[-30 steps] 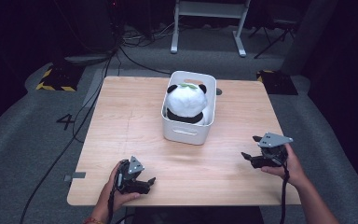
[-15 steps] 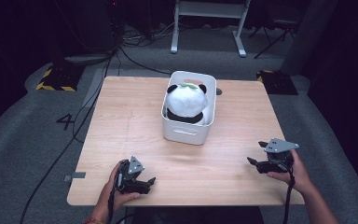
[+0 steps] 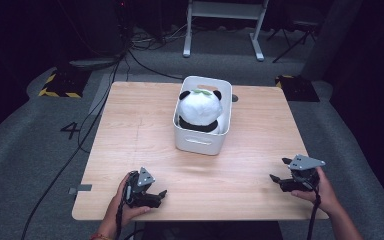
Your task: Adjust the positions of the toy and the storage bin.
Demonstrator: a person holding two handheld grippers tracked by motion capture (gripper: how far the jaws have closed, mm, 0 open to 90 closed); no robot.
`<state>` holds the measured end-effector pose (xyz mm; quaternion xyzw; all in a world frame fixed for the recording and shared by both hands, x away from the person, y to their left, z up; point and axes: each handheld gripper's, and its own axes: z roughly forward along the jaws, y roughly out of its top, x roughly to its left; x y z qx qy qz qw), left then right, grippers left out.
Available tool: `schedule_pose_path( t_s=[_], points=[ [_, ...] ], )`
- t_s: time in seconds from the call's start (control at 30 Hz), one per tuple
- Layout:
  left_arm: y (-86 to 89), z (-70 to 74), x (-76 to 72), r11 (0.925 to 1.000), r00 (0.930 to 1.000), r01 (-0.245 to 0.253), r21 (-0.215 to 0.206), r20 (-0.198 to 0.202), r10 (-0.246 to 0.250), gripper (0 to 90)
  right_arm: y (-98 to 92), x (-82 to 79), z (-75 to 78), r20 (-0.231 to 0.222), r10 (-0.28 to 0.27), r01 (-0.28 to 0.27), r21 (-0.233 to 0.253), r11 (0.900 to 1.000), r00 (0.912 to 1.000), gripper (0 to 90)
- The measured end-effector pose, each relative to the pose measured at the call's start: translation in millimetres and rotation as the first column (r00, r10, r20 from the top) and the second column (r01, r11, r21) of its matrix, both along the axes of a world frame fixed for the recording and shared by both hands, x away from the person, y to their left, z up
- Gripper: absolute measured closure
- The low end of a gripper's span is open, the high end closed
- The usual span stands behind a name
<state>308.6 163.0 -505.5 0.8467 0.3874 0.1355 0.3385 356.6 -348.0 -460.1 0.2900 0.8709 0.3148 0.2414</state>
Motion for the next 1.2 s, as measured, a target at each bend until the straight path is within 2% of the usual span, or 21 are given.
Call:
schedule_pose_path(
  t_s=[0.07, 0.2, 0.3, 0.33, 0.67, 0.87, 0.97, 1.03, 1.07, 1.13, 1.2],
  points=[
    [0.1, 0.0, 0.0, 1.0, 1.0, 0.0, 0.001, 0.0, 0.0, 15.1, -2.7, -2.0, -1.3, -0.001, 0.005, -0.005, 0.001, 1.0, 1.0, 21.8],
    [0.1, 0.1, 0.0, 1.0, 1.0, 0.0, 0.002, 0.001, 0.0, 15.1, -5.6, -6.5, -5.1, 0.003, -0.022, 0.022, -0.018, 1.0, 0.9998, 21.5],
    [0.0, 0.0, 0.0, 1.0, 1.0, 0.0, 0.0, 0.0, 0.0, 15.1, -10.7, -8.7, -9.0, -0.002, -0.012, 0.012, -0.02, 1.0, 0.9999, 21.4],
    [0.0, 0.0, 0.0, 1.0, 1.0, 0.0, 0.0, 0.0, 0.0, 15.1, -10.9, -10.6, -10.1, -0.009, -0.03, 0.029, -0.008, 1.0, 0.9995, 21.3],
    [0.1, 0.2, 0.1, 1.0, 1.0, 0.0, 0.002, 0.003, 0.0, 15.1, -28.6, -18.9, -21.4, -0.032, -0.051, 0.052, 0.027, 0.998, 0.9982, 21.1],
    [0.2, 0.1, 0.1, 1.0, 1.0, 0.0, 0.003, 0.003, 0.0, 15.1, -40.0, -23.0, -28.8, -0.049, -0.084, 0.086, 0.049, 0.995, 0.9953, 21.2],
    [0.1, 0.0, 0.1, 1.0, 1.0, 0.0, 0.001, 0.001, 0.0, 15.1, -45.6, -25.7, -32.6, -0.074, -0.093, 0.099, 0.073, 0.992, 0.9929, 21.1],
    [0.1, 0.1, 0.1, 1.0, 1.0, 0.001, 0.002, 0.0, -0.001, 15.1, -49.7, -27.2, -34.7, -0.078, -0.108, 0.115, 0.096, 0.989, 0.9911, 21.1],
    [0.1, 0.1, 0.0, 1.0, 1.0, -0.002, 0.002, 0.001, 0.002, 15.1, -52.8, -27.2, -35.7, -0.076, -0.103, 0.11, 0.093, 0.99, 0.9918, 21.1],
    [0.0, 0.0, 0.0, 1.0, 1.0, 0.0, 0.0, 0.0, 0.0, 15.1, -54.2, -29.5, -37.9, -0.07, -0.128, 0.134, 0.094, 0.987, 0.9894, 20.2],
    [-0.1, 0.0, 0.0, 1.0, 1.0, -0.002, 0.001, 0.0, 0.002, 15.1, -58.7, -30.9, -38.6, -0.08, -0.125, 0.133, 0.103, 0.986, 0.9889, 20.0]
  ],
)
